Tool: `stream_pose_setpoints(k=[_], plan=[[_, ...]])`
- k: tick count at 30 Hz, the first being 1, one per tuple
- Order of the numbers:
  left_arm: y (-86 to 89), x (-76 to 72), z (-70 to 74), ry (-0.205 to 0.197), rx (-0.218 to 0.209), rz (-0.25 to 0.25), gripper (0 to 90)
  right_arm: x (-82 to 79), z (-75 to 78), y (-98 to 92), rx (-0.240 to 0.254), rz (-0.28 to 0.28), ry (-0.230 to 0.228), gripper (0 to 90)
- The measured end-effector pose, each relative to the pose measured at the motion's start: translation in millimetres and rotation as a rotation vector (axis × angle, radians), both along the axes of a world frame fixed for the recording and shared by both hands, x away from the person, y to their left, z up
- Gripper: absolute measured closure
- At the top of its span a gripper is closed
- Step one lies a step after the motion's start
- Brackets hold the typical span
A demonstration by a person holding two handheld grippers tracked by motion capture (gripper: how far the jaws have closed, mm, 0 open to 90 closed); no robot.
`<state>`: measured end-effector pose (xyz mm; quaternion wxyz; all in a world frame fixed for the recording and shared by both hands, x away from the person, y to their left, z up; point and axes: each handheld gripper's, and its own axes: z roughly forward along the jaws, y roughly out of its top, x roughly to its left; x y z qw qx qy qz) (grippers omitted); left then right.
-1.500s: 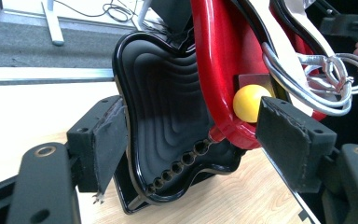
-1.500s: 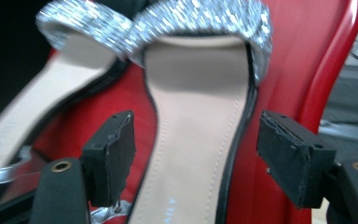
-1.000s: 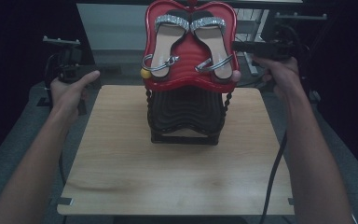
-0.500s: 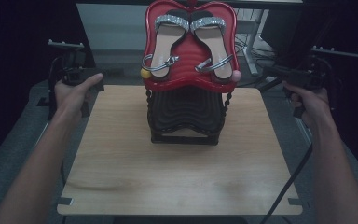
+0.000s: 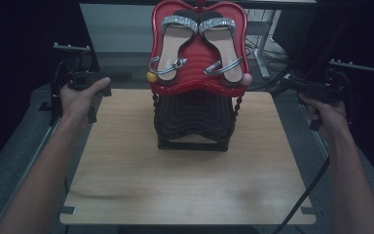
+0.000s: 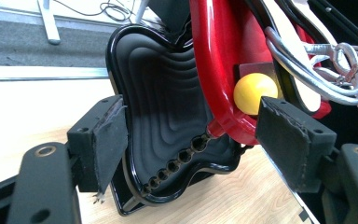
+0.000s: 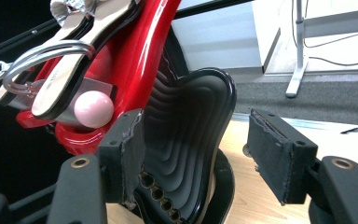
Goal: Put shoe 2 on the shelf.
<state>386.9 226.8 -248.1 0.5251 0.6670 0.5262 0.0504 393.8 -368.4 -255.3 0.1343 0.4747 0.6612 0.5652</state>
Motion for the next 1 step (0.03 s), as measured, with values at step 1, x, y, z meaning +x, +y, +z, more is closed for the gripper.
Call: stream_pose_setpoints(k=[1], plan=[[0.5, -0.8, -0.9, -0.005, -0.005, 0.0, 24.9, -0.9, -0.7, 0.7, -0.003, 0.001, -0.011, 35.7]])
